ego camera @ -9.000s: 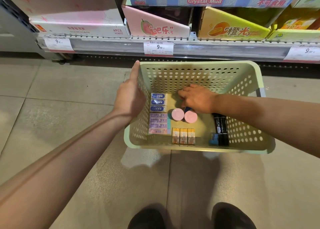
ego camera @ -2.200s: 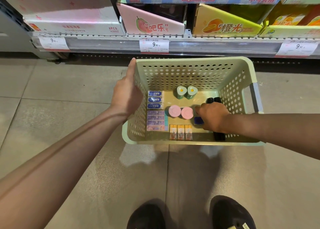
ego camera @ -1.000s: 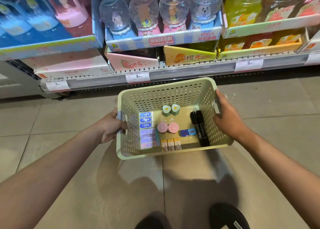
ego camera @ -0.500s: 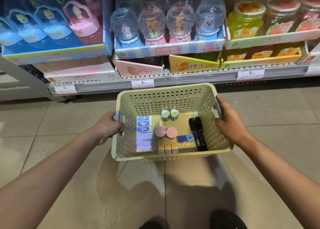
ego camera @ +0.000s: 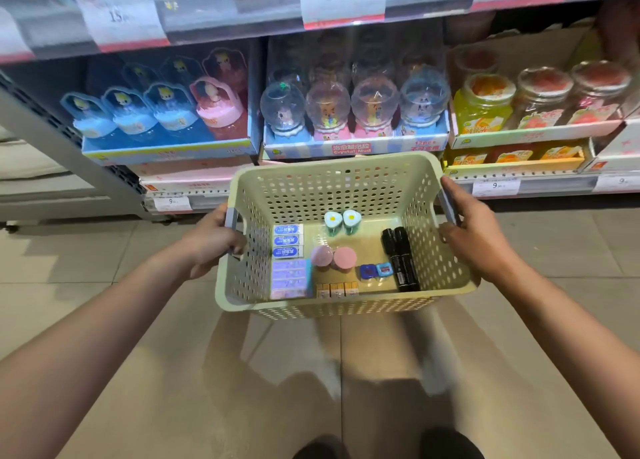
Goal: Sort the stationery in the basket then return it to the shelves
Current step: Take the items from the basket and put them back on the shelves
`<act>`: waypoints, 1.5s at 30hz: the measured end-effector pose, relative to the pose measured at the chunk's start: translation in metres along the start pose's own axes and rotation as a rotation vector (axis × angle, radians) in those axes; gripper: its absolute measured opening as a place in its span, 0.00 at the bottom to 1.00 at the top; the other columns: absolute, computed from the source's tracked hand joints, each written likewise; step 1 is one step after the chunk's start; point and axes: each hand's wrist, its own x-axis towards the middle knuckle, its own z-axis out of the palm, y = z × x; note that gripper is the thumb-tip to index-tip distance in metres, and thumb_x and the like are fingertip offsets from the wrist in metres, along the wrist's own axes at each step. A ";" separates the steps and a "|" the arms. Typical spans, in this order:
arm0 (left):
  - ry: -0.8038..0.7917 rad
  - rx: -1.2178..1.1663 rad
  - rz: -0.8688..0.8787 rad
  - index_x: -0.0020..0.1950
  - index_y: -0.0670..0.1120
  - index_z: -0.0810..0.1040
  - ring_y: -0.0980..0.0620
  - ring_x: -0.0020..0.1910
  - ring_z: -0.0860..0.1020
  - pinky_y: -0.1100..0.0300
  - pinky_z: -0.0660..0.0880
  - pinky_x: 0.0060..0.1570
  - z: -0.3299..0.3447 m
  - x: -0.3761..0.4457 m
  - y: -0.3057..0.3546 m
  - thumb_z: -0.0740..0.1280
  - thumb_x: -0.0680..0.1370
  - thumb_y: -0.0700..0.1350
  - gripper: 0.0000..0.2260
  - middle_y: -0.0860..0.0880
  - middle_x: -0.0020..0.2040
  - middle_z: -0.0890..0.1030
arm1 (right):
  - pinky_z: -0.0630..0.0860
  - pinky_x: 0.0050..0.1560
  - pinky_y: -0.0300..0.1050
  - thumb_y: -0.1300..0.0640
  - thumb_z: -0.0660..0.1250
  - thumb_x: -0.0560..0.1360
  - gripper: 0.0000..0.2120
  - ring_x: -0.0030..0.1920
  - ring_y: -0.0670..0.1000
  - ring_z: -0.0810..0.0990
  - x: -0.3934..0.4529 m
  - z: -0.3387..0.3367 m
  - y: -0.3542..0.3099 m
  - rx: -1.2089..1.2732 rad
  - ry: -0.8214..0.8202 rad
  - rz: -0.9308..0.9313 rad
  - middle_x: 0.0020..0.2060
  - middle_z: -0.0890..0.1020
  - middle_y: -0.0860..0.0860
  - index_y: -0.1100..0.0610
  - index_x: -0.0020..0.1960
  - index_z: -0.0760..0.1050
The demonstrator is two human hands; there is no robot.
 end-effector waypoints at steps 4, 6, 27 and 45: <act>0.016 -0.012 0.018 0.57 0.45 0.69 0.47 0.37 0.70 0.60 0.68 0.33 -0.017 -0.018 0.029 0.56 0.65 0.24 0.25 0.43 0.39 0.73 | 0.59 0.72 0.42 0.74 0.59 0.71 0.36 0.72 0.49 0.63 -0.004 -0.019 -0.038 0.011 0.007 -0.009 0.72 0.66 0.50 0.55 0.76 0.58; 0.029 -0.017 0.043 0.57 0.46 0.70 0.48 0.35 0.70 0.62 0.68 0.30 -0.024 -0.028 0.044 0.56 0.64 0.24 0.27 0.43 0.39 0.72 | 0.60 0.73 0.44 0.74 0.59 0.71 0.36 0.72 0.48 0.64 -0.008 -0.027 -0.056 0.032 0.021 -0.013 0.72 0.66 0.49 0.54 0.76 0.57; 0.001 0.025 0.051 0.64 0.53 0.67 0.49 0.33 0.67 0.59 0.64 0.31 -0.128 -0.188 0.217 0.55 0.67 0.22 0.34 0.43 0.38 0.69 | 0.67 0.60 0.38 0.73 0.60 0.72 0.35 0.65 0.43 0.68 -0.069 -0.151 -0.259 0.125 0.042 -0.004 0.71 0.67 0.47 0.52 0.75 0.60; -0.026 -0.009 0.076 0.63 0.56 0.69 0.45 0.40 0.71 0.56 0.69 0.37 -0.209 -0.365 0.430 0.59 0.54 0.32 0.39 0.42 0.42 0.71 | 0.75 0.54 0.42 0.73 0.58 0.72 0.34 0.61 0.49 0.73 -0.142 -0.325 -0.477 0.098 0.068 -0.060 0.70 0.68 0.48 0.53 0.75 0.60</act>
